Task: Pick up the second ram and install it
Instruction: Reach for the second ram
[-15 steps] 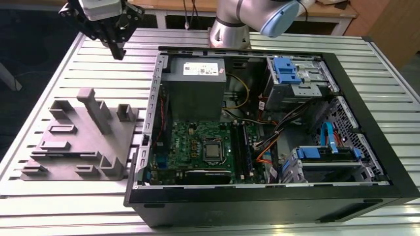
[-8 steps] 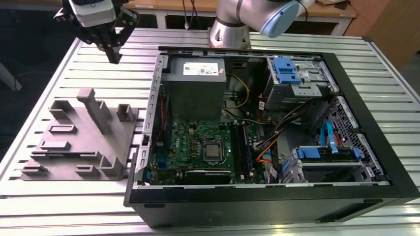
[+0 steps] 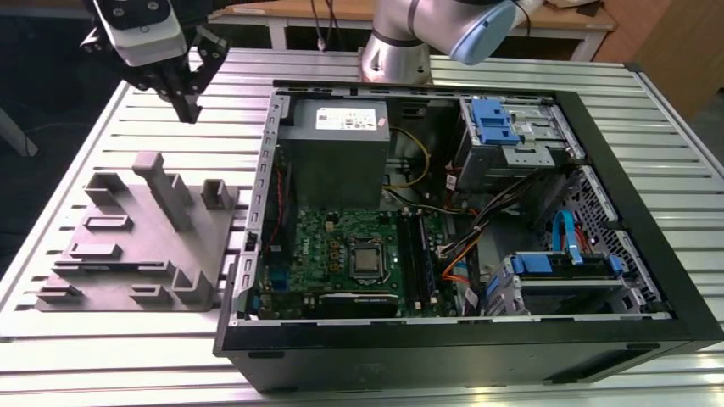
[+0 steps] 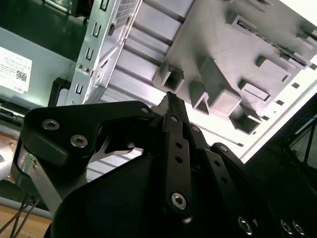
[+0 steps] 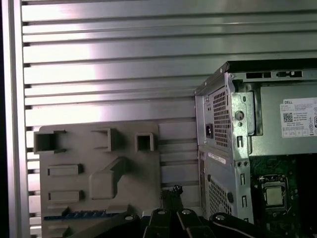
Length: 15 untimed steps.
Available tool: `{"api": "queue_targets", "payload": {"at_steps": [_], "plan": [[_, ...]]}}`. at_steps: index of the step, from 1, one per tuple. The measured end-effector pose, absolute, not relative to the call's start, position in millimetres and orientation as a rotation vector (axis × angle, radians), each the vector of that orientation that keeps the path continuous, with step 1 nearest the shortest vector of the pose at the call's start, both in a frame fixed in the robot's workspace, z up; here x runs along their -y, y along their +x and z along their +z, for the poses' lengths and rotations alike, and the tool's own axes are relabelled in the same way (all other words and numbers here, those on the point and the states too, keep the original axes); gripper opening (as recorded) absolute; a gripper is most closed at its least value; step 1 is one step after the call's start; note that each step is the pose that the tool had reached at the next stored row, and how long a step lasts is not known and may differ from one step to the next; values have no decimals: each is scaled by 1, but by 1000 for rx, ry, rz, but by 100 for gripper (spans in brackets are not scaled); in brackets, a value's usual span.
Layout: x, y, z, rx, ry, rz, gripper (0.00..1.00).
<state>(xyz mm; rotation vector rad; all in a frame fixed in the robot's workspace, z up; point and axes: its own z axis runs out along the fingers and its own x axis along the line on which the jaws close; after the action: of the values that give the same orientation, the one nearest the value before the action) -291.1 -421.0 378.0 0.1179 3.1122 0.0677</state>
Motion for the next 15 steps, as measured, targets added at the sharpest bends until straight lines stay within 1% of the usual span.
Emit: {"api": "queue_targets", "payload": {"at_steps": [15], "plan": [[445,-308,367,-3112,118,68,7]]}}
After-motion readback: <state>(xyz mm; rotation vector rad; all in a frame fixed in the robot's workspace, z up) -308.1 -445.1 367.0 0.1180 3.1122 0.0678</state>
